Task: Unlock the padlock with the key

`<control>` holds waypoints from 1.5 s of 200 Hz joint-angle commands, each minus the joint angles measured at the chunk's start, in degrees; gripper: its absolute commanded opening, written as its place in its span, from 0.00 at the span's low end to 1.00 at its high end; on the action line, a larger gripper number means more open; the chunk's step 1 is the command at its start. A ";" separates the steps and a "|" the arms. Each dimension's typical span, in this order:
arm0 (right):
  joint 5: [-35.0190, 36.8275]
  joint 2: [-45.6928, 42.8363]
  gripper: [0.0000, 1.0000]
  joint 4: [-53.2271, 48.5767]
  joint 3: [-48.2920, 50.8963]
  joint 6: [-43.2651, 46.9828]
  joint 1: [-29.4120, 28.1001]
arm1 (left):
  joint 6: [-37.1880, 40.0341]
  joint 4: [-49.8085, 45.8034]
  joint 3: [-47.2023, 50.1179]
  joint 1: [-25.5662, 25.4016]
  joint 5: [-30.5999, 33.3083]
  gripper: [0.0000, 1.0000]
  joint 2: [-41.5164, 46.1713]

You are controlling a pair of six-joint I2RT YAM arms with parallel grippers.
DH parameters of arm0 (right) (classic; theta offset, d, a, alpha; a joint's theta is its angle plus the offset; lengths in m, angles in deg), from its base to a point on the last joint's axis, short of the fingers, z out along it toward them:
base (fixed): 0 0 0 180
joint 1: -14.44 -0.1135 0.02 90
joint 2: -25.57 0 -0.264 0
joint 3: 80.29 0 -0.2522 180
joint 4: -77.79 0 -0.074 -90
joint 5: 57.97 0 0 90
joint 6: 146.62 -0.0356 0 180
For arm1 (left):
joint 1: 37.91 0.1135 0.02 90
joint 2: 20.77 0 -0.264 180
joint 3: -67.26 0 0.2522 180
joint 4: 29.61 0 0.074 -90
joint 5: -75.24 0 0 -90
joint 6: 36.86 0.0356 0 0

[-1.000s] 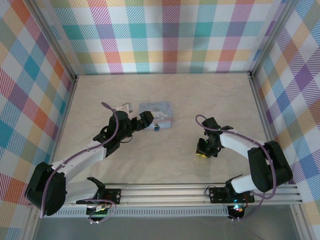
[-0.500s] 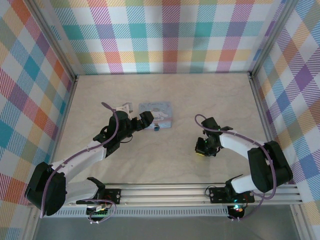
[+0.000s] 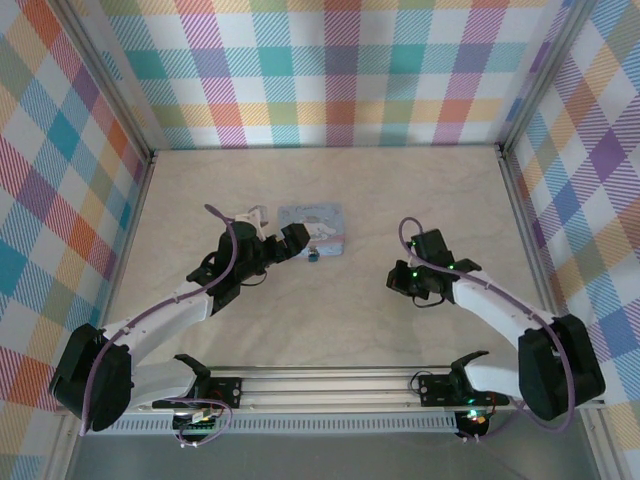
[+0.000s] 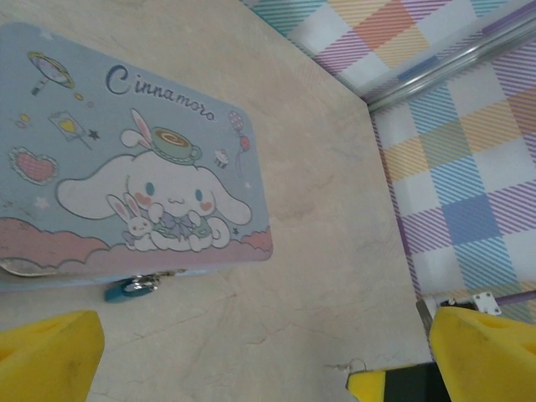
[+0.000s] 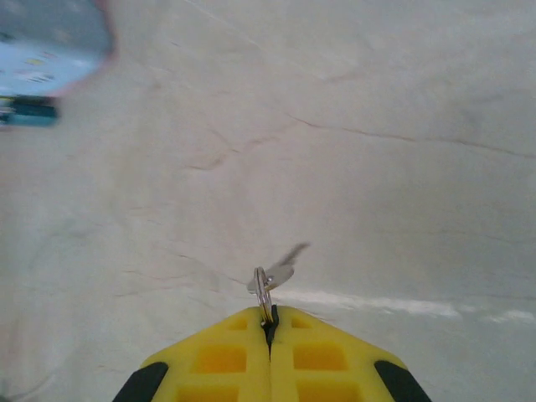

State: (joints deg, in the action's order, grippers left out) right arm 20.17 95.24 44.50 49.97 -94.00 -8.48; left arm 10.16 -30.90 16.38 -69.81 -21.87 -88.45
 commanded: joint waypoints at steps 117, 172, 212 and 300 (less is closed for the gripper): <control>-15.77 -4.63 0.00 25.78 -1.50 -13.79 -0.97 | -40.58 34.31 -4.74 -5.20 -6.33 0.98 -20.19; -17.13 -3.49 0.00 29.70 -3.28 -19.37 -3.71 | -39.79 42.52 -6.23 -7.46 -4.92 0.99 -24.30; -17.22 -2.44 0.00 31.94 -4.74 -21.70 -6.10 | -38.47 44.25 -8.58 -9.18 -5.23 0.99 -26.86; -14.28 1.39 0.00 31.53 -6.02 -23.96 -7.05 | -37.71 44.79 -12.28 -11.93 -6.15 0.97 -29.70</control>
State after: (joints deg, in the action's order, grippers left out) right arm 4.32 96.51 75.99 45.44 -117.50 -15.19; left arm -28.42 9.38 5.56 -80.91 -27.38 -117.58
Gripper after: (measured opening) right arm 0.051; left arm 0.975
